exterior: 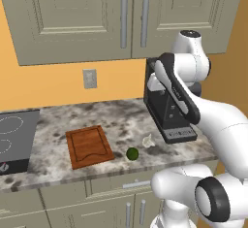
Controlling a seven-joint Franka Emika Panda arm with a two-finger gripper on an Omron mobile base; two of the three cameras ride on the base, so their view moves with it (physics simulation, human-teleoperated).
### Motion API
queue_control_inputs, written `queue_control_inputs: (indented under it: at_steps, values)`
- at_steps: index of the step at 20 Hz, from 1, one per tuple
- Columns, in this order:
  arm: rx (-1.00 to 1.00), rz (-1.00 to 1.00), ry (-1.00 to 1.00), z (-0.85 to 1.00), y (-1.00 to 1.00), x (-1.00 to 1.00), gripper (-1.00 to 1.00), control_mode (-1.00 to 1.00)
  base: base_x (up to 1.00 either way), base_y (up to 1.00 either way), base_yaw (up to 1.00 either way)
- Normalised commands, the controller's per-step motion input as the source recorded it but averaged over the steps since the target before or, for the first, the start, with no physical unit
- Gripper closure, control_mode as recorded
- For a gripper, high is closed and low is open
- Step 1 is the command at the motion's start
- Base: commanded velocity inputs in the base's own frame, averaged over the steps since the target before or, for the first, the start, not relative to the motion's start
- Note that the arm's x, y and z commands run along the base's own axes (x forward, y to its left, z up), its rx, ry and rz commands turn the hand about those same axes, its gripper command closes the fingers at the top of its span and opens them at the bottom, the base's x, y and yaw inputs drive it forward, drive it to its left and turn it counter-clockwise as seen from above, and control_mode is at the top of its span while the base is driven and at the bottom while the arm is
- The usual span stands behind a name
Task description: Open the cabinet. Place the bowl and condiment on the counter. Then place the lime and garlic on the cutting board.
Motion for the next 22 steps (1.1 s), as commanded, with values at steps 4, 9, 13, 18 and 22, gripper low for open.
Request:
queue_control_inputs:
  at_steps: [4, 9, 13, 18, 22]
  values:
    - [0.00, 0.00, -0.13, 0.00, 0.00, 0.00, -1.00, -1.00, 0.00, 0.00, 0.00]
    - [0.00, 0.00, -0.20, 0.09, 0.00, -0.01, -1.00, -1.00, 0.00, 0.00, 0.00]
    - [0.00, -0.02, -0.06, 0.29, 0.08, 0.00, -1.00, -1.00, 0.00, 0.00, 0.00]
    - [0.00, -0.03, 0.00, 0.57, 0.06, 0.00, -1.00, -1.00, 0.00, 0.00, 0.00]
    - [0.00, -0.02, 0.00, 0.43, 0.06, 0.00, -1.00, -1.00, 0.00, 0.00, 0.00]
